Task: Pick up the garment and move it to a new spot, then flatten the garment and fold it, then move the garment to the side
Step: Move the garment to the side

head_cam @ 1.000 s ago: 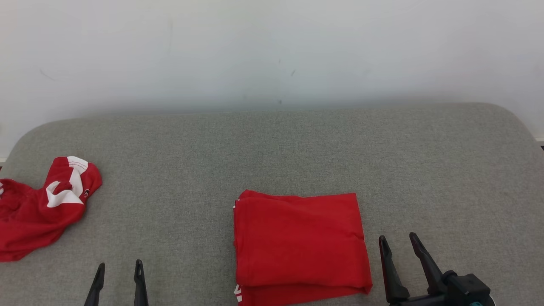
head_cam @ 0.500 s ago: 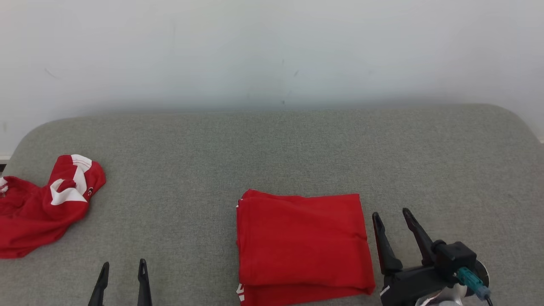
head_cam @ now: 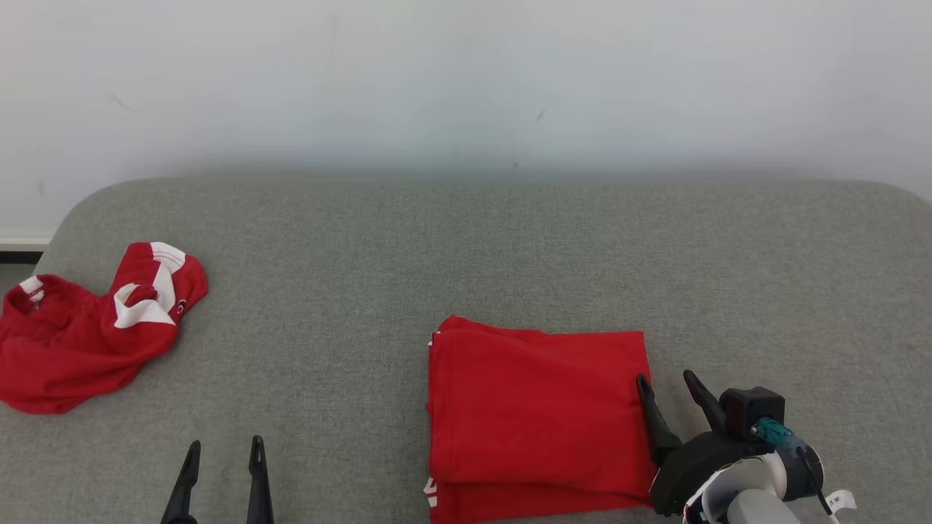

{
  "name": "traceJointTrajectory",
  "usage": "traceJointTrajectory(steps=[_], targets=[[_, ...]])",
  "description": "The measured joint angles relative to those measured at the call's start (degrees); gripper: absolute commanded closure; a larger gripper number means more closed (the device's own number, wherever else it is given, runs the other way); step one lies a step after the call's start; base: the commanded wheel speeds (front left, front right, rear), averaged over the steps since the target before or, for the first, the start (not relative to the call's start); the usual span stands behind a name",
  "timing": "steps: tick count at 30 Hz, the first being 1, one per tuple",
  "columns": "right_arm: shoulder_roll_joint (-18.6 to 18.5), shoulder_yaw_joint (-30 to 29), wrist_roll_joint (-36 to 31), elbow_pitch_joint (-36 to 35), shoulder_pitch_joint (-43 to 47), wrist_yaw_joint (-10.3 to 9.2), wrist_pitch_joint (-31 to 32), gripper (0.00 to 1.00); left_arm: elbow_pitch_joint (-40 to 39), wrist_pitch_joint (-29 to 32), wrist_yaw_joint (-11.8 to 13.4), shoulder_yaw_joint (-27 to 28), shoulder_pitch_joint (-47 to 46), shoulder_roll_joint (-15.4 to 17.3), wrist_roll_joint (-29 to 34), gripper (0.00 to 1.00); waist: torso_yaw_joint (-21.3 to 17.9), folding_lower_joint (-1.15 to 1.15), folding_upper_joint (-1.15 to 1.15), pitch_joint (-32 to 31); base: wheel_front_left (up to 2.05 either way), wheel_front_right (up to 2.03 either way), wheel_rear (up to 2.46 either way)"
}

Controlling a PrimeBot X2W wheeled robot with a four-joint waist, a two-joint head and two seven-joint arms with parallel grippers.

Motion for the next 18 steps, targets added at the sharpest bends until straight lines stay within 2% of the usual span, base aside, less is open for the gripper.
traceJointTrajectory(steps=[13, 14, 15, 16, 18], targets=[[1.19, 2.31, 2.92, 15.58, -5.27, 0.0, -0.53, 0.0, 0.26, 0.0, 0.18, -0.45, -1.64, 0.0, -0.24, 0.0, 1.43, 0.0, 0.0, 1.86, 0.0, 0.0, 0.0], [1.32, 2.82, 3.43, 16.25, -5.64, 0.0, -0.58, 0.1, 0.3, -0.01, 0.18, -0.44, -1.75, 0.0, -0.35, 0.0, 1.45, 0.0, 0.0, 1.89, 0.0, 0.0, 0.0], [1.42, 3.34, 3.98, 16.86, -5.94, 0.0, -0.65, 0.6, 0.32, -0.01, 0.18, -0.41, -1.75, 0.0, -0.38, 0.0, 1.46, 0.0, 0.0, 1.94, 0.0, 0.0, 0.0], [1.47, 3.81, 4.39, 17.47, -6.2, 0.0, -0.8, 1.0, 0.35, 0.0, 0.18, -0.35, -1.75, 0.0, -0.4, 0.0, 1.44, 0.0, 0.0, 1.96, 0.0, 0.0, 0.0], [1.49, 4.67, 5.32, 18.44, -6.79, 0.0, -1.03, 1.0, 0.38, -0.01, 0.18, -0.21, -1.76, 0.0, -0.41, 0.0, 1.3, 0.0, 0.0, 2.03, 0.0, 0.0, 0.0]])
